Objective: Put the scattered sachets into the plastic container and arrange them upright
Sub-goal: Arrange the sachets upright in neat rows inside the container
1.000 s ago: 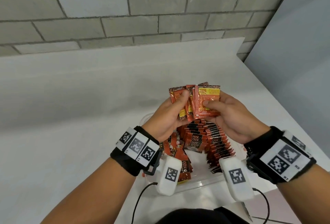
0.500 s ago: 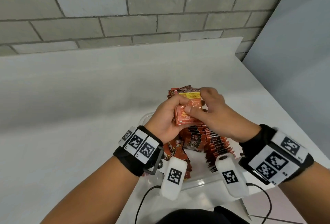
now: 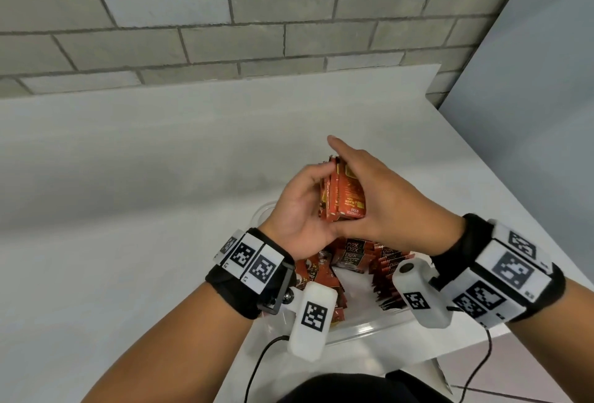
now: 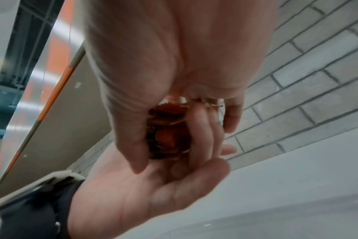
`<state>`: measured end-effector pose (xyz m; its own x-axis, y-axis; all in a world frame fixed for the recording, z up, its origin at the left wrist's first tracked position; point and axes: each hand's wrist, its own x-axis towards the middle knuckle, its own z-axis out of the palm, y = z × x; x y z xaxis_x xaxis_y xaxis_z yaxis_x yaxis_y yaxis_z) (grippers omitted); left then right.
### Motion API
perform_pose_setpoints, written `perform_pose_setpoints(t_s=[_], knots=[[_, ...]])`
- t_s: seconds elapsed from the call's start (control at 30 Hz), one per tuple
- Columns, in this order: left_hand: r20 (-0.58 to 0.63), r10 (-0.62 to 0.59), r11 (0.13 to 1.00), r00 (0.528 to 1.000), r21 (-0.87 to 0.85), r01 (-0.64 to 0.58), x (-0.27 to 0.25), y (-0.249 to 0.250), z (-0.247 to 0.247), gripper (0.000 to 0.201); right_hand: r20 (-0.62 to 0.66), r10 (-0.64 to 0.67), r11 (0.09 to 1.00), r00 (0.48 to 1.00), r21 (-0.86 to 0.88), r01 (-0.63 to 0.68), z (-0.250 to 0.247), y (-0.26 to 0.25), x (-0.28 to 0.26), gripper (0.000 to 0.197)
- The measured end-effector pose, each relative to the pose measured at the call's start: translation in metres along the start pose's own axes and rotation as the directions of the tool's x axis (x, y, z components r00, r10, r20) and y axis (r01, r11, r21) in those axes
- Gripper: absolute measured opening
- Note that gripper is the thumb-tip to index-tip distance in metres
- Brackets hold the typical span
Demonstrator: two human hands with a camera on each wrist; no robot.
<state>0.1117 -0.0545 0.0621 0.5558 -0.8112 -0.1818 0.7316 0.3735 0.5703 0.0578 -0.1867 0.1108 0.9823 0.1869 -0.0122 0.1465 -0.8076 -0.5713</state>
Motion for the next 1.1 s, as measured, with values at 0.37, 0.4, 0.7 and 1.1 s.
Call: perform_pose_setpoints(t_s=[0.37, 0.4, 0.7, 1.1], knots=[[-0.075, -0.033, 0.993, 0.997, 0.110, 0.041, 0.001, -0.002, 0.003, 0.065, 0.021, 0.047, 0.986, 0.999, 0.160, -0.050, 0.004, 0.013, 0.000, 0.107], [-0.064, -0.039, 0.994, 0.997, 0.104, 0.045, 0.001, -0.002, 0.003, 0.063, 0.016, 0.052, 0.987, 0.999, 0.155, -0.054, 0.004, 0.014, 0.001, 0.107], [0.002, -0.004, 0.999, 1.000, 0.036, 0.004, 0.001, -0.002, -0.001, 0.061, 0.011, 0.075, 0.987, 0.997, 0.144, -0.076, 0.004, 0.013, 0.002, 0.095], [-0.099, 0.041, 0.999, 0.994, 0.013, -0.040, 0.003, -0.003, -0.001, 0.036, -0.030, 0.043, 0.997, 0.999, 0.061, -0.041, 0.011, 0.008, 0.002, 0.091]])
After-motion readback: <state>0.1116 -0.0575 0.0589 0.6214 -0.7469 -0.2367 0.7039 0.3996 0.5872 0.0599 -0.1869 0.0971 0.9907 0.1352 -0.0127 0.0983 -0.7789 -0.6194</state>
